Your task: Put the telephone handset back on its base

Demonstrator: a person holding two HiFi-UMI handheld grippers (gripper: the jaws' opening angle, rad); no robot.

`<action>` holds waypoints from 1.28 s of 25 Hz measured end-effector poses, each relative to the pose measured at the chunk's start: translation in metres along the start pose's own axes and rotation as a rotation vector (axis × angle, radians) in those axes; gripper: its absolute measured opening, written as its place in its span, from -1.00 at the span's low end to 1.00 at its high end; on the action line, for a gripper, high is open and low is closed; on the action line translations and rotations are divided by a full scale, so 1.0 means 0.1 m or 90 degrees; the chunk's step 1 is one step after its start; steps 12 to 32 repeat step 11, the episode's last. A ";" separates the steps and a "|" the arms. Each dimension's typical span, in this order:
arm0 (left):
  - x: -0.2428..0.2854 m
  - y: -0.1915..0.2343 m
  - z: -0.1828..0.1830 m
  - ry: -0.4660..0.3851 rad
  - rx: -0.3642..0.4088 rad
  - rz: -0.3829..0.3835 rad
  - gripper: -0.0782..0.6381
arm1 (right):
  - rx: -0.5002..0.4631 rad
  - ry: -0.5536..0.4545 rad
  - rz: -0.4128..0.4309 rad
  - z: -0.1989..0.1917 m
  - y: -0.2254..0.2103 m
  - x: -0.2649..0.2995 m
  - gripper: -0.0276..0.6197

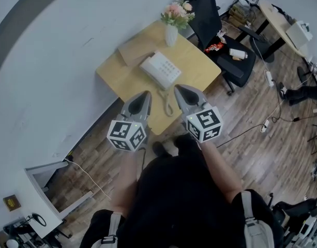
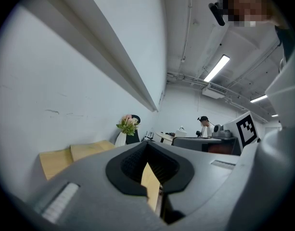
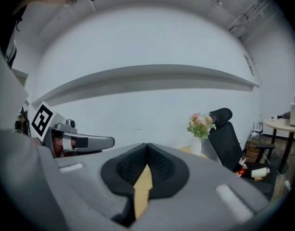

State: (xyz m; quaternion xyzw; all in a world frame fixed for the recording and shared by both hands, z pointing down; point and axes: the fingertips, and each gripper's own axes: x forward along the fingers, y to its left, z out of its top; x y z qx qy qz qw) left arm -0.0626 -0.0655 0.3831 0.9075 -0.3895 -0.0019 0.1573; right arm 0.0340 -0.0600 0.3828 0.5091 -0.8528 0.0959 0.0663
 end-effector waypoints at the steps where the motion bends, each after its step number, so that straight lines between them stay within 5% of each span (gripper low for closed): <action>1: 0.01 -0.01 0.00 0.000 0.000 0.000 -0.76 | 0.000 0.004 -0.001 -0.01 -0.01 0.00 -0.91; 32: 0.11 0.02 0.00 0.000 -0.005 0.003 -0.76 | -0.006 0.019 0.003 -0.04 -0.09 0.06 -0.91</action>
